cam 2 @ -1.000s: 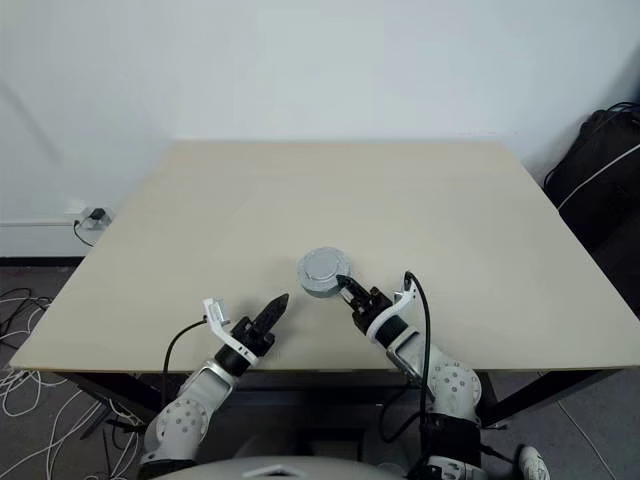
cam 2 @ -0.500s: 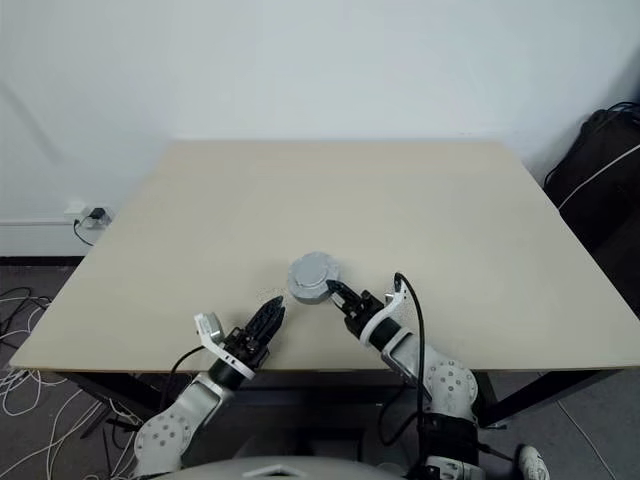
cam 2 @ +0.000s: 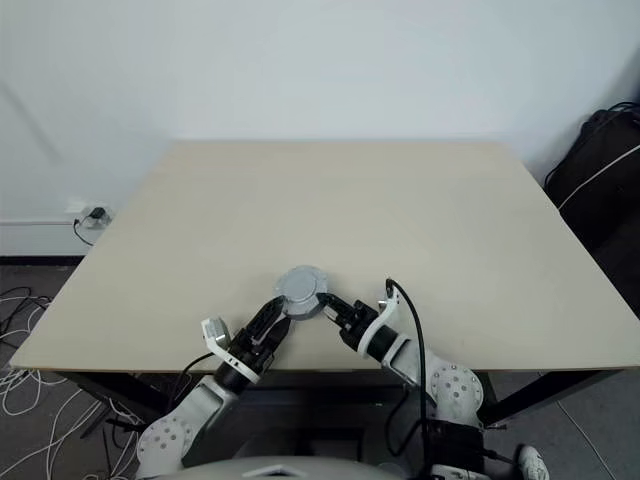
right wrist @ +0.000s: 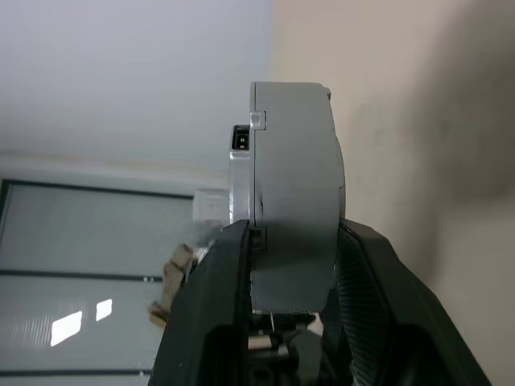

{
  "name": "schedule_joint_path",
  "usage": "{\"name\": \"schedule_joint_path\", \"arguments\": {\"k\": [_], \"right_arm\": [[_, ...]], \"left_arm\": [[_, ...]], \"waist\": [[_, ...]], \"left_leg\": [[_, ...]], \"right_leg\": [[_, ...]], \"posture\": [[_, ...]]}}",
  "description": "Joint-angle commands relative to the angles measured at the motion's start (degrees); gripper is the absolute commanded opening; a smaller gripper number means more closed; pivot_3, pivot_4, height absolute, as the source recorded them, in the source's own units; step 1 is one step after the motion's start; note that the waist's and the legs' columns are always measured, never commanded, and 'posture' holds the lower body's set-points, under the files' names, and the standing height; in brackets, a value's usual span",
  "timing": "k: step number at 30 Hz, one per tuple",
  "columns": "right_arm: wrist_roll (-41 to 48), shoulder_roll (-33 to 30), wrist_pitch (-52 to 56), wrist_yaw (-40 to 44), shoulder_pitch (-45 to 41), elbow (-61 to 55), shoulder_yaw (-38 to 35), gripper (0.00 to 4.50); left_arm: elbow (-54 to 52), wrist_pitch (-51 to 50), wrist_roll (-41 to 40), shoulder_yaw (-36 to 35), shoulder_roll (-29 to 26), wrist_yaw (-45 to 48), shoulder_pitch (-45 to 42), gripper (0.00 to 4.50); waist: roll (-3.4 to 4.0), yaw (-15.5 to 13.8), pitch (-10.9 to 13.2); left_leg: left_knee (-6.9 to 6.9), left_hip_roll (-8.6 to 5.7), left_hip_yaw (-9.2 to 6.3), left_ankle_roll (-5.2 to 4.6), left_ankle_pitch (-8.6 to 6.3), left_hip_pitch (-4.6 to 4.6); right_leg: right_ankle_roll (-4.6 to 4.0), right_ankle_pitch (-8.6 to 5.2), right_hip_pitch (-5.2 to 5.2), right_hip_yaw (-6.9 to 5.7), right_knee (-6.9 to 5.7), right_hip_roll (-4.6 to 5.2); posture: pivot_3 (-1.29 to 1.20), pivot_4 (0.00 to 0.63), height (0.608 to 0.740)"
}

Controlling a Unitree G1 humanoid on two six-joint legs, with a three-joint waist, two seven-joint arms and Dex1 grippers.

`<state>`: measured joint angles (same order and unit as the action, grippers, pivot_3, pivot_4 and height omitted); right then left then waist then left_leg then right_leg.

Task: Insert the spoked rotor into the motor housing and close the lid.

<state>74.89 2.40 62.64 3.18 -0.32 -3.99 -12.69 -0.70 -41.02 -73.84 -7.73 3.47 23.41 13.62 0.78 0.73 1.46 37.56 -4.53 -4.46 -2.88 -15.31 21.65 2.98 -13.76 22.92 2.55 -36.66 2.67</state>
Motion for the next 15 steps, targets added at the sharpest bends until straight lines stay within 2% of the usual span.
{"name": "schedule_joint_path", "arguments": {"k": [1, 10, 13, 15], "right_arm": [[4.8, -0.3, 1.8, 0.9, -0.3, -5.1, 1.6, 1.19], [7.2, -1.6, 3.2, 0.6, 0.4, -5.7, 3.5, 1.19], [7.0, -2.1, 2.6, 0.4, 0.4, -5.5, 3.6, 1.19], [6.1, -2.5, 1.9, 0.2, 0.4, -5.4, 3.6, 1.19]], "left_arm": [[-0.1, -0.3, -1.7, 0.8, 5.1, 0.3, -0.9, 4.50], [0.7, -0.1, -2.1, 1.7, 4.6, 0.9, -1.3, 4.50], [0.8, 0.1, -2.4, 1.6, 4.7, 1.2, -1.3, 3.88], [0.9, 0.3, -2.5, 1.6, 4.6, 1.2, -1.4, 3.22]], "waist": [[0.00, 0.0, 0.0], [-0.06, 0.0, 0.1], [-0.08, 0.0, 0.1], [-0.09, -0.1, 0.1]], "left_leg": [[0.00, 0.00, 0.00, 0.00, 0.00, 0.01], [0.00, 0.00, 0.00, 0.00, -0.02, 0.03], [-0.01, 0.00, 0.00, -0.01, -0.03, 0.04], [-0.01, 0.00, 0.00, -0.02, -0.04, 0.05]], "right_leg": [[0.00, 0.00, 0.01, 0.00, 0.00, 0.00], [0.01, -0.01, -0.01, 0.00, 0.09, 0.01], [0.01, -0.01, -0.01, 0.00, 0.12, 0.01], [0.02, 0.00, -0.02, 0.00, 0.15, 0.01]], "posture": [[0.00, 0.000, 0.740], [0.00, 0.000, 0.740], [0.00, 0.000, 0.740], [0.00, 0.000, 0.740]]}}
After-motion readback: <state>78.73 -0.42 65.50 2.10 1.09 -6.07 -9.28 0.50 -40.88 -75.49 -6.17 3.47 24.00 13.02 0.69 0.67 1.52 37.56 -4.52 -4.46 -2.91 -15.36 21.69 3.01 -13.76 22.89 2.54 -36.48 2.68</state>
